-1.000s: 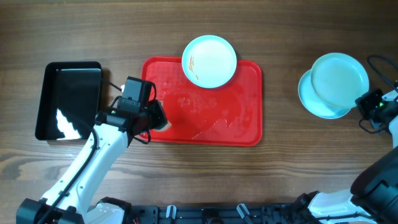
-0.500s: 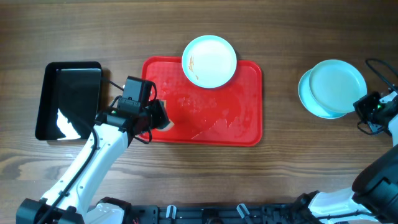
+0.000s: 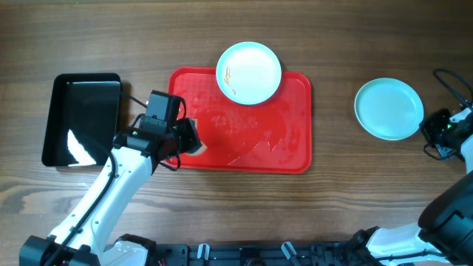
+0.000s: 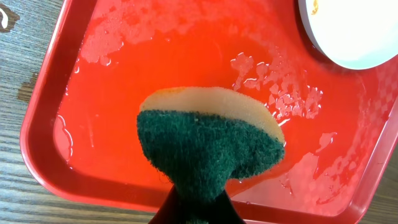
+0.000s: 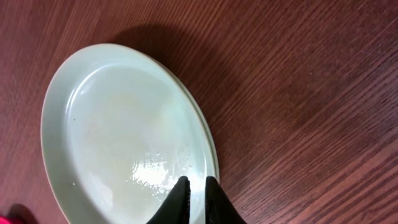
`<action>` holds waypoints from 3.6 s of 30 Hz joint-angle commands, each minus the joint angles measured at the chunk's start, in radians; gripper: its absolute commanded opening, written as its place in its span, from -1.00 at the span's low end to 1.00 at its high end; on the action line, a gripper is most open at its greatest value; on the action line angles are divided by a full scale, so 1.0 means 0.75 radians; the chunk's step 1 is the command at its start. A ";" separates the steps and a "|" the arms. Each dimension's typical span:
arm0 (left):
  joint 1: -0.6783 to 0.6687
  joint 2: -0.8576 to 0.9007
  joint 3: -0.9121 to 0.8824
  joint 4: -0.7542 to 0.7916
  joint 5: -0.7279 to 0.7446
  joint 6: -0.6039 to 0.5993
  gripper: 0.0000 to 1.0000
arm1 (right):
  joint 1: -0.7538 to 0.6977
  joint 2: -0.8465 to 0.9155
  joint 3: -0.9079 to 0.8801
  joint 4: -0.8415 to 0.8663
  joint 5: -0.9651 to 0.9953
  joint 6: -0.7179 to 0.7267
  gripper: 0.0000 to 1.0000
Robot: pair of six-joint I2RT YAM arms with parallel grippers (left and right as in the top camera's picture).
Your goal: Clean dirty plates on tray and stack at the side
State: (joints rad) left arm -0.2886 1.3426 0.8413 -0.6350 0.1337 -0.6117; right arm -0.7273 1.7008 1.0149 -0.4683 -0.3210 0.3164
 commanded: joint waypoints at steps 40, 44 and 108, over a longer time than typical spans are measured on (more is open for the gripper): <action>-0.003 0.001 -0.009 0.013 0.036 -0.008 -0.92 | 1.349 0.083 -0.012 0.497 0.328 0.269 -0.01; -0.003 0.001 -0.009 0.012 0.036 -0.008 -0.92 | 1.348 0.186 -0.012 0.648 0.313 0.282 0.13; -0.003 0.001 -0.009 0.009 0.034 -0.007 -0.92 | 1.532 0.158 0.011 0.135 0.210 0.747 -0.91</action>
State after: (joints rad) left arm -0.2886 1.3426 0.8406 -0.6281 0.1482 -0.6121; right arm 0.4000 1.8416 1.0161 -0.3531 -0.2268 0.8059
